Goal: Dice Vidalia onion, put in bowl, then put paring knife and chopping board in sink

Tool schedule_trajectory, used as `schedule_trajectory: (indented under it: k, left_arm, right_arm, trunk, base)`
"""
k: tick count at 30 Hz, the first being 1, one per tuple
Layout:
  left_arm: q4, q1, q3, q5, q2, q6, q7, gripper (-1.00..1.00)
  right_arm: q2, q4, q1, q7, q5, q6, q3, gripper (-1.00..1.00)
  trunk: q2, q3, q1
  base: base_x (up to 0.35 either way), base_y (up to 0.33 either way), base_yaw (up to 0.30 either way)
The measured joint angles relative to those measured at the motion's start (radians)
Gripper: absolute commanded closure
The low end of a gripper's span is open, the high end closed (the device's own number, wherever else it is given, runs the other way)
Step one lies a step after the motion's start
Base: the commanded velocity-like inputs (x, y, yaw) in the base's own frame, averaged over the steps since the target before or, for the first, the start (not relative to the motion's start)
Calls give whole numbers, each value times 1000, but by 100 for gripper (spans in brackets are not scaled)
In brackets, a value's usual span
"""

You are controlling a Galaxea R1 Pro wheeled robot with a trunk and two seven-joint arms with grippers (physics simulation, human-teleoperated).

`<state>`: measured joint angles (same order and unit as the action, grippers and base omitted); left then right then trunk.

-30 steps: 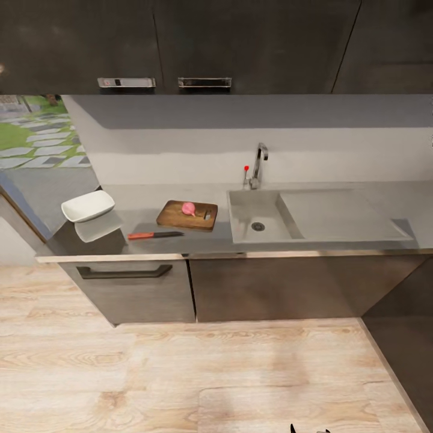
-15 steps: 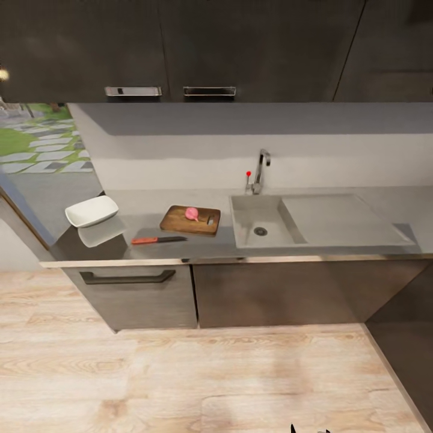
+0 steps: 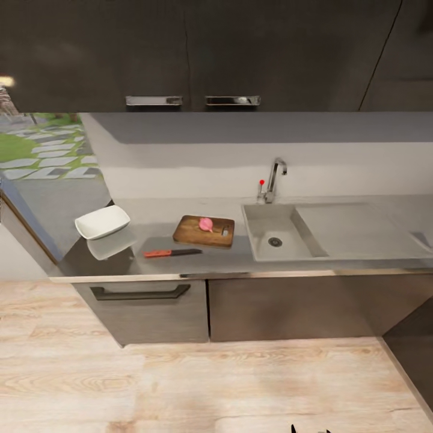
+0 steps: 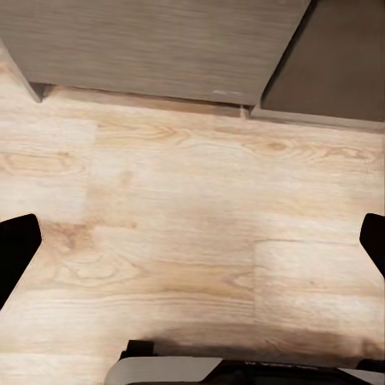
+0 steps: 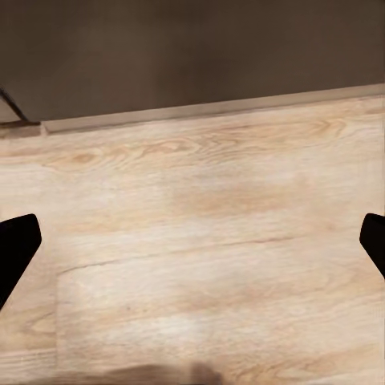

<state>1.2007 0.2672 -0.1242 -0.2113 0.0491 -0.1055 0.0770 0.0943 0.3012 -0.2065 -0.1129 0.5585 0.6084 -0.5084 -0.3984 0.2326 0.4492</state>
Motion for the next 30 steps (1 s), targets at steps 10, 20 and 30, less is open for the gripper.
schedule_trajectory:
  k: [10, 20, 30]
  left_arm:
    - [0, 0, 0, 0, 0, 0, -1, -100]
    - [0, 0, 0, 0, 0, 0, -3, -100]
    - [0, 0, 0, 0, 0, 0, -3, -100]
  right_arm:
    - [0, 0, 0, 0, 0, 0, 0, -100]
    - [0, 0, 0, 0, 0, 0, 0, -100]
    - [0, -1, 0, 0, 1, -1, 0, -100]
  trunk:
    - [0, -16, 0]
    - [0, -32, 0]
    - [0, -48, 0]
  base:
    - [41, 307, 0]
    - [1, 312, -66]
    - [0, 314, -103]
